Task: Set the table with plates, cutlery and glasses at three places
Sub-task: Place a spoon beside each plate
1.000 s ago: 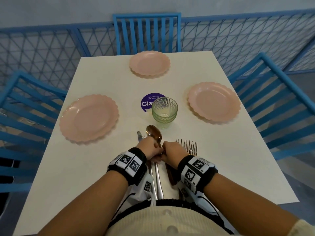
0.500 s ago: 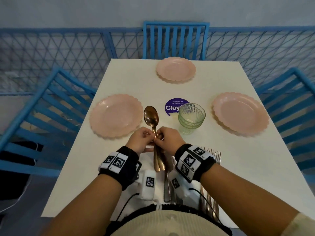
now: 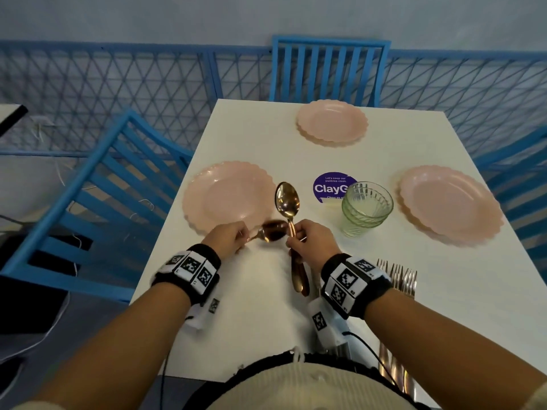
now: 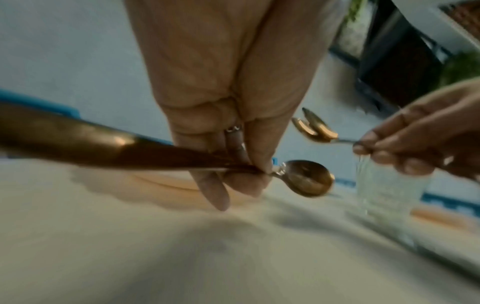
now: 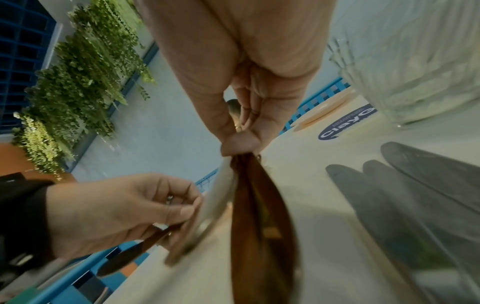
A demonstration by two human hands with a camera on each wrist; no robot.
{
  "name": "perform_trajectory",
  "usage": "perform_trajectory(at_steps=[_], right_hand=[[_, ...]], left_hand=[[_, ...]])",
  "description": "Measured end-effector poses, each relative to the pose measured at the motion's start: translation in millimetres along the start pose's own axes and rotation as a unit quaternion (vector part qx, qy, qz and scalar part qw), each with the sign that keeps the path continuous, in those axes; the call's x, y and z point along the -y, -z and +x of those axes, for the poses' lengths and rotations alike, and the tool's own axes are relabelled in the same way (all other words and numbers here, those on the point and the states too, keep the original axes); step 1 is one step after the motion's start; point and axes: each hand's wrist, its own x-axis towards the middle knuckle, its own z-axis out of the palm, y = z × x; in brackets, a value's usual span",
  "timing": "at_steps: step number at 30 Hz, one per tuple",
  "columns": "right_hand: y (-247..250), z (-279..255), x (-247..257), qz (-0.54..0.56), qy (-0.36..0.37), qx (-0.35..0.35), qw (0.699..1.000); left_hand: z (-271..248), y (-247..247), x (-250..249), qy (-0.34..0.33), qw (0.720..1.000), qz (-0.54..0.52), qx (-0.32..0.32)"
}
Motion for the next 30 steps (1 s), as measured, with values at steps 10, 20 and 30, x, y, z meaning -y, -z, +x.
perform_trajectory(at_steps=[10,20,30], right_hand=[[0.7,5.2,-2.5,0.027,-0.016,-0.011,0.999],[0.1,7.4,-3.4,0.034,-0.015,-0.012,0.999],[6.2,11.0,-3.8,0.026,-0.007,-0.009,1.0]], left_hand=[[8.0,11.4,20.2,-0.032,0.982,0.18,0.037],[11.6,14.3,10.0,-0.088,0.929,0.359,-0.001],[28.0,22.2,5.6,-0.022,0.917,0.398,-0.012]])
